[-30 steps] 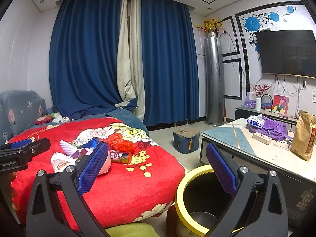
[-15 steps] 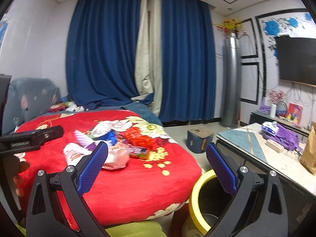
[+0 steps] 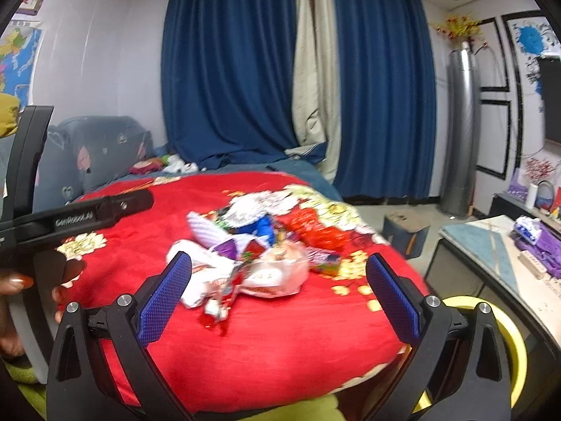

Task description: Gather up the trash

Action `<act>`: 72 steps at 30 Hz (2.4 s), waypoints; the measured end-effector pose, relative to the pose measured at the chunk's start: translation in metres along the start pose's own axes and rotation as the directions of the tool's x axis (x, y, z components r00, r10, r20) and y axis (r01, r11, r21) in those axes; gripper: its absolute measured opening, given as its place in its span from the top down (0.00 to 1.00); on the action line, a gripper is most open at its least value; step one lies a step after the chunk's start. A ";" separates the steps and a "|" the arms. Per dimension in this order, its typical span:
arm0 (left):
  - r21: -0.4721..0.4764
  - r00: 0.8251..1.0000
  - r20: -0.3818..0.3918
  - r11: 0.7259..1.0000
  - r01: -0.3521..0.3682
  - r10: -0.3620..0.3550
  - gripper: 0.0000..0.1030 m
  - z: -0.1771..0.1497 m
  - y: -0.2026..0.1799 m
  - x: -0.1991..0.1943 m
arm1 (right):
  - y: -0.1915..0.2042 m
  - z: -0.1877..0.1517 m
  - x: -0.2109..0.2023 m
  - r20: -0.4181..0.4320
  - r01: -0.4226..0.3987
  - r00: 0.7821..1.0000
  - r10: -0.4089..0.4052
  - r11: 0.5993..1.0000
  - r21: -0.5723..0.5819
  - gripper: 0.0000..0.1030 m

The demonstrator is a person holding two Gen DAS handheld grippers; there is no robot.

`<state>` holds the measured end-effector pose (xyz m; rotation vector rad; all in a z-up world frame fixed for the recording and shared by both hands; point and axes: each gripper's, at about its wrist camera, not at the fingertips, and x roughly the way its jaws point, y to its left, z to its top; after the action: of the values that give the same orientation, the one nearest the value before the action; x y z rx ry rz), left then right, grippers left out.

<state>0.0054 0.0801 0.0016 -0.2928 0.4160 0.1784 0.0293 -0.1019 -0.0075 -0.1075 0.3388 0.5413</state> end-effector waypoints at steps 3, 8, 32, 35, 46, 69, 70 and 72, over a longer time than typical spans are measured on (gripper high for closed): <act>-0.017 1.000 0.000 1.000 -0.020 0.020 0.10 0.004 0.011 0.003 | 0.008 0.002 0.013 -0.035 -0.035 0.999 0.035 0.999 0.006 0.06; -0.031 0.999 -0.023 0.999 -0.042 0.042 0.10 0.005 0.027 0.012 | 0.018 0.001 0.035 -0.073 -0.074 0.995 0.075 0.997 0.012 0.06; -0.246 0.903 -0.291 0.937 0.249 -0.317 0.25 -0.030 0.036 0.084 | 0.018 -0.032 0.106 -0.331 -0.230 0.904 0.270 0.961 0.154 0.73; -0.244 0.897 -0.295 0.934 0.263 -0.329 0.41 -0.032 0.031 0.084 | 0.016 -0.033 0.106 -0.331 -0.226 0.904 0.270 0.960 0.164 0.75; -0.088 0.917 -0.283 0.959 0.268 -0.282 0.87 -0.029 0.008 0.073 | 0.016 -0.029 0.096 -0.311 -0.231 0.912 0.267 0.962 0.145 0.79; 0.097 0.963 -0.114 0.962 0.255 -0.243 0.99 0.010 -0.042 0.037 | -0.007 0.015 0.017 -0.046 -0.261 0.964 0.263 0.964 0.050 0.82; 0.112 0.964 -0.107 0.960 0.255 -0.244 1.00 0.012 -0.047 0.035 | -0.012 0.017 0.015 -0.042 -0.249 0.967 0.251 0.967 0.058 0.82; 0.128 0.962 -0.097 0.956 0.265 -0.253 1.00 0.014 -0.057 0.034 | -0.019 0.019 0.013 -0.036 -0.227 0.973 0.230 0.971 0.070 0.82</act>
<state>0.0536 0.0348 0.0132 -0.2140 0.4630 -0.1202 0.0545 -0.1080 0.0060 -0.0169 0.4137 0.7561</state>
